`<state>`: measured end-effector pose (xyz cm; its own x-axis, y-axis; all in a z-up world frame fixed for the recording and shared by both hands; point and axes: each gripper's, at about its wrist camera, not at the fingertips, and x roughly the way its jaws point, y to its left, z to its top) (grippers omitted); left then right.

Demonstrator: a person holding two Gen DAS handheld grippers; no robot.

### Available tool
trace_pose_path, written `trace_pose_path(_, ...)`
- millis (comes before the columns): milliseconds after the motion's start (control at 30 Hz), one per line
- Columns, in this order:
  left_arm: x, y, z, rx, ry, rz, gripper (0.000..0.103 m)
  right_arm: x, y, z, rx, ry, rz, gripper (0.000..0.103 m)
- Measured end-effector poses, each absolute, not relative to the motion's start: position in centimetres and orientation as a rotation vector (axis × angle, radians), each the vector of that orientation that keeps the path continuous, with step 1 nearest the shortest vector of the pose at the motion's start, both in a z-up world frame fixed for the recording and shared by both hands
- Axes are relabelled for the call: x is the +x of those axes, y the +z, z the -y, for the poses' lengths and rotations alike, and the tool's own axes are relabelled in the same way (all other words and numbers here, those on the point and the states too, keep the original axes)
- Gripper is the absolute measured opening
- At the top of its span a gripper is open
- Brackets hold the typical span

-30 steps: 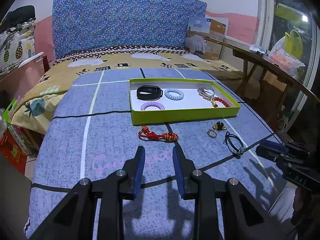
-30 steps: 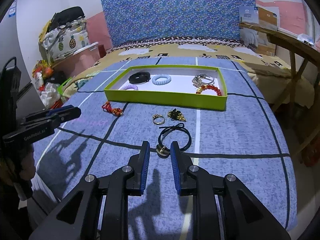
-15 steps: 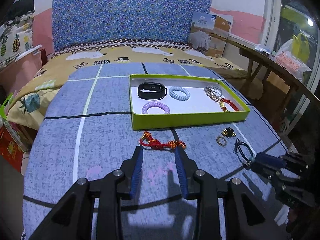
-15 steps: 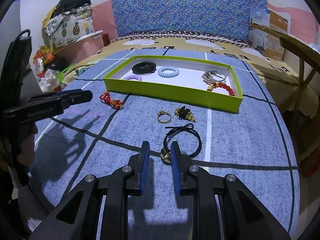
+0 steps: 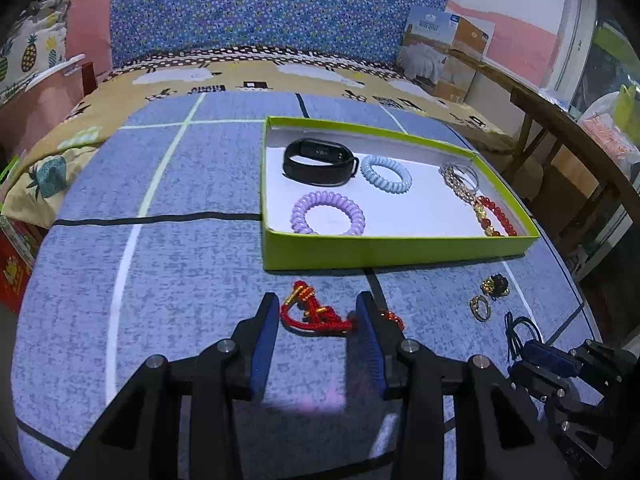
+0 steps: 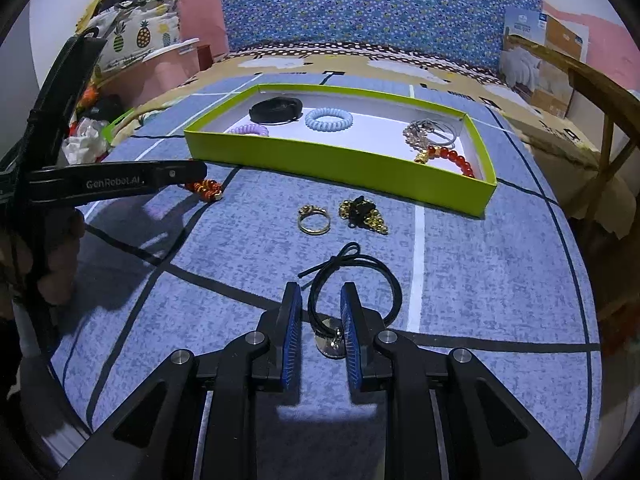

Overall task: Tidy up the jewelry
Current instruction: 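Grasp red tassel cord with left gripper while right gripper grasps black hair tie, then carry red tassel cord to the box with left gripper while right gripper carries hair tie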

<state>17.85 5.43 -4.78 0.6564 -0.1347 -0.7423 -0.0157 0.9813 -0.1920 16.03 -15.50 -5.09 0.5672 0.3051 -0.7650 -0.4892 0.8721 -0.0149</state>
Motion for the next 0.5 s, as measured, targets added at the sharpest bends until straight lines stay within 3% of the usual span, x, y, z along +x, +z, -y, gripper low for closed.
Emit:
trace_pose_path(67,18.0,-4.8,-5.2,-0.176,-0.063,-0.863,0.025,16.1,-5.1,15.6,-0.234,0.470,-0.849,0.006)
trace_pose_path(267,17.8,-4.7,-4.5,-0.138,-0.059,-0.861,0.009,16.0,-5.0,15.9,-0.221,0.466,-0.843,0.001)
trace_pose_path(500,16.6,-4.0,-3.5,-0.092,-0.065,-0.834,0.006,15.4,-4.4,16.8,-0.183,0.462,-0.825,0.001)
